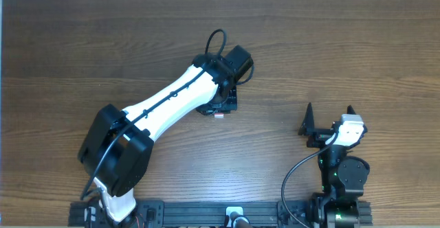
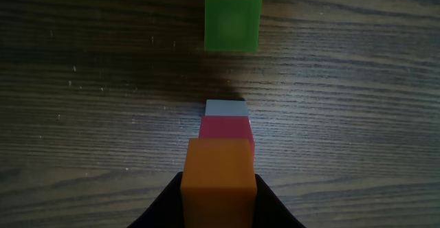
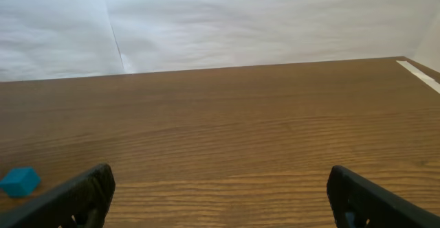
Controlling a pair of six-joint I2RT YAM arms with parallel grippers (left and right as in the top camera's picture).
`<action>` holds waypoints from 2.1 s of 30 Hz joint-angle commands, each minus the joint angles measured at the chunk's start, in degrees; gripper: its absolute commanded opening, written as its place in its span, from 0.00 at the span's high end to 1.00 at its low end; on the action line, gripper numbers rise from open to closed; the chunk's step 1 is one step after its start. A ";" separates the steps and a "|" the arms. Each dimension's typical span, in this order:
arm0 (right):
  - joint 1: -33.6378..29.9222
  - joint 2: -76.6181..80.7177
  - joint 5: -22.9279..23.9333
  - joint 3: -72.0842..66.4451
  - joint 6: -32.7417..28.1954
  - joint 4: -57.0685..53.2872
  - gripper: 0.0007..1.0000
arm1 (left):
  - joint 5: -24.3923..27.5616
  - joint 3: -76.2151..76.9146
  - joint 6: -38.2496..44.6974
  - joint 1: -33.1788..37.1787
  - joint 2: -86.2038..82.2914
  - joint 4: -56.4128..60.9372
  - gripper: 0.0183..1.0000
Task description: Stack Cubes
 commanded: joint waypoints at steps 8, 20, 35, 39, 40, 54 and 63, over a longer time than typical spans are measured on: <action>-0.07 0.17 -0.07 -0.26 0.31 -0.20 0.01 | 0.57 0.87 0.68 0.31 -1.05 -0.20 0.98; -0.07 0.17 -0.07 -0.26 0.31 -0.17 0.01 | 0.59 0.87 0.68 0.31 -1.99 -0.46 0.98; -0.07 0.17 -0.07 -0.26 0.31 -0.17 0.01 | 0.57 0.87 0.70 0.31 -2.01 0.26 0.98; -0.07 0.17 -0.07 -0.26 0.31 -0.17 0.01 | 0.55 0.87 0.70 0.31 -2.01 0.44 0.98; -0.07 0.17 -0.07 -0.26 0.31 -0.17 0.01 | 0.55 0.87 0.72 0.31 -2.01 0.46 0.98; -0.07 0.17 -0.07 -0.26 0.31 -0.17 0.01 | 0.55 0.85 0.85 0.31 -1.99 0.00 0.95; -0.07 0.17 -0.07 -0.26 0.31 -0.17 0.01 | 0.55 0.85 0.85 0.31 -1.99 -0.02 0.90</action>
